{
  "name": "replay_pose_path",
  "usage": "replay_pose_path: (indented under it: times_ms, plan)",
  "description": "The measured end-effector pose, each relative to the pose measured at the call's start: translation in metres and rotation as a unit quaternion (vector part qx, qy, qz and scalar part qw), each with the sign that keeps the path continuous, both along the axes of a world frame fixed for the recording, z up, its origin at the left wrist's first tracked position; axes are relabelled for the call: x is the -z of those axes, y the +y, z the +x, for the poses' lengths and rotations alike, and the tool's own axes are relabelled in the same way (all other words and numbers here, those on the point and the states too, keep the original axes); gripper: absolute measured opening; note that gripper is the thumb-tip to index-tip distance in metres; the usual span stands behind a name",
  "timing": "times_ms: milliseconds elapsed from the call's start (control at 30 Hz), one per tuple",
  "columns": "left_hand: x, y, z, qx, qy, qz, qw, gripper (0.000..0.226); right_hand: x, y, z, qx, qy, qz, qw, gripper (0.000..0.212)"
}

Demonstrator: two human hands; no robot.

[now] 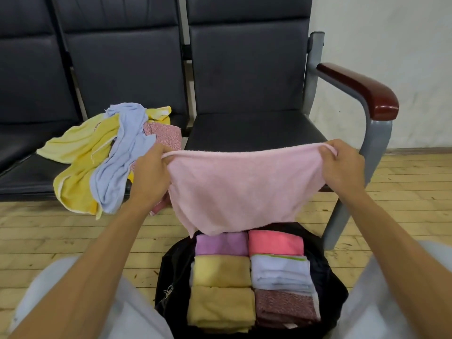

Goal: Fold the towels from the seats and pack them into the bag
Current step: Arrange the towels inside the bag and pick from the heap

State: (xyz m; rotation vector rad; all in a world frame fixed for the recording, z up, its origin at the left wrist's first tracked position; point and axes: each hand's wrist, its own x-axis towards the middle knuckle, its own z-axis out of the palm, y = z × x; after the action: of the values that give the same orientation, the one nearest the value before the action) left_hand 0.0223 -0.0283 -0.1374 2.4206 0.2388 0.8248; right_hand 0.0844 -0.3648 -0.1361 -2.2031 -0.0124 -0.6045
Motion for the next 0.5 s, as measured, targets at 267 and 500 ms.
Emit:
replay_pose_path:
  times_ms: [267,500]
  plan:
    - [0.000,0.015,0.004,-0.021,-0.053,0.032,0.998,0.020,0.002,-0.002,0.004,0.010,-0.025,-0.003,1.000,0.025]
    - [-0.003,0.015,-0.001,0.013,-0.085,-0.004,0.996,0.019,0.006,-0.007,0.010,0.026,-0.044,-0.034,0.998,0.024]
